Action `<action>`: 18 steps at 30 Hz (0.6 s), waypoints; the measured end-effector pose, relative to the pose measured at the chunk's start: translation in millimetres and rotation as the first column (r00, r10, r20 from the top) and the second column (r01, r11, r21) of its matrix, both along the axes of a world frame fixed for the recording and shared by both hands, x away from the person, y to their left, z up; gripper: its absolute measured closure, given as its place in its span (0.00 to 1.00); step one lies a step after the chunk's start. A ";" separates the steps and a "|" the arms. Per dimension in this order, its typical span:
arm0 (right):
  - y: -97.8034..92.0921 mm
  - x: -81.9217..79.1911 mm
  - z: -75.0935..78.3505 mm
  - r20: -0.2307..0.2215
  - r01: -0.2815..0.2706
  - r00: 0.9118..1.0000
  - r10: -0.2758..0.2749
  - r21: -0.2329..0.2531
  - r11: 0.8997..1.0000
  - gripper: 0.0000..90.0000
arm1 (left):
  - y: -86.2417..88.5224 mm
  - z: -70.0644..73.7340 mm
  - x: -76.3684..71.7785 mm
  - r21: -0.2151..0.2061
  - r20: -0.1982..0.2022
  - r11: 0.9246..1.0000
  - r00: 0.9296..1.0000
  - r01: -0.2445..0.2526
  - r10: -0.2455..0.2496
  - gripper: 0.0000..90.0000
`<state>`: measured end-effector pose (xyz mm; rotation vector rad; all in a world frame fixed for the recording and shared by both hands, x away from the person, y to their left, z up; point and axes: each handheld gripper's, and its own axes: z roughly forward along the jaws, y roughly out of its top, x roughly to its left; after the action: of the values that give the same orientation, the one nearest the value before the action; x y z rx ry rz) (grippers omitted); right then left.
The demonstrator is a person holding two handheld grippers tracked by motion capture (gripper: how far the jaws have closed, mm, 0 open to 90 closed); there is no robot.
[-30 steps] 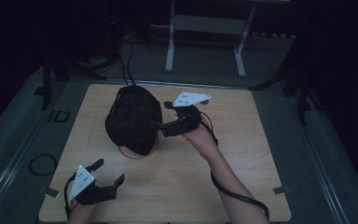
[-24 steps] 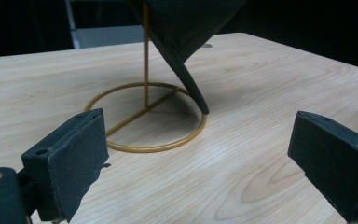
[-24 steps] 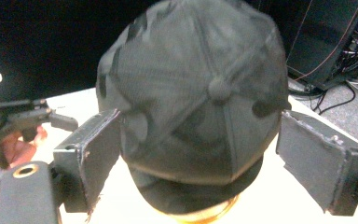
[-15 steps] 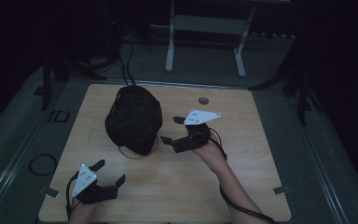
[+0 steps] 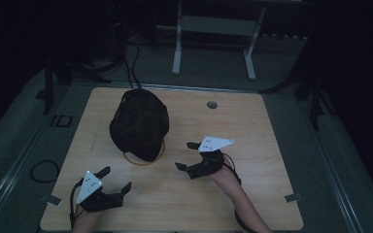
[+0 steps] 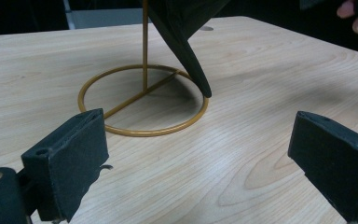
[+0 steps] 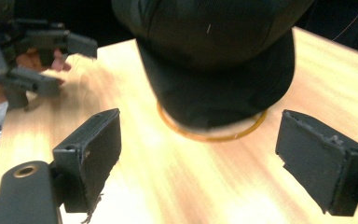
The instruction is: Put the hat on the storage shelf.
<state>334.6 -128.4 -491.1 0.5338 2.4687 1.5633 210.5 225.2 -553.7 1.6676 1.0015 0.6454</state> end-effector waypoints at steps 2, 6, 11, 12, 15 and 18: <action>-1.0 -0.9 -3.2 0.001 -0.001 1.000 0.001 0.000 1.000 0.16 | -0.3 -0.4 0.1 -0.003 -0.005 1.000 1.000 0.007 -0.007 0.06; -9.4 -7.2 -21.1 -0.001 -0.001 1.000 0.001 -0.005 1.000 0.16 | -0.9 -0.5 0.0 0.000 -0.007 1.000 1.000 0.010 -0.010 0.06; -19.8 -11.7 -32.4 -0.023 0.008 1.000 -0.008 -0.001 1.000 0.16 | -1.4 -1.6 1.0 -0.002 -0.018 1.000 1.000 0.019 -0.019 0.06; -21.5 -13.0 -34.7 -0.025 0.013 1.000 -0.013 -0.007 1.000 0.16 | -1.5 -1.6 0.8 0.000 -0.018 1.000 1.000 0.018 -0.018 0.06; -25.5 -14.7 -38.9 -0.027 0.021 0.999 -0.021 -0.017 1.000 0.16 | -2.1 -2.1 1.0 0.001 -0.023 1.000 0.999 0.022 -0.022 0.06; -36.0 -18.4 -46.6 -0.039 0.042 0.998 -0.042 -0.012 0.999 0.16 | -2.5 -2.5 1.3 0.004 -0.027 1.000 0.999 0.024 -0.024 0.06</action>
<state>316.2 -164.4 -537.7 0.6168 2.4767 1.5371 211.8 222.7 -556.2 1.6935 0.9987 0.6104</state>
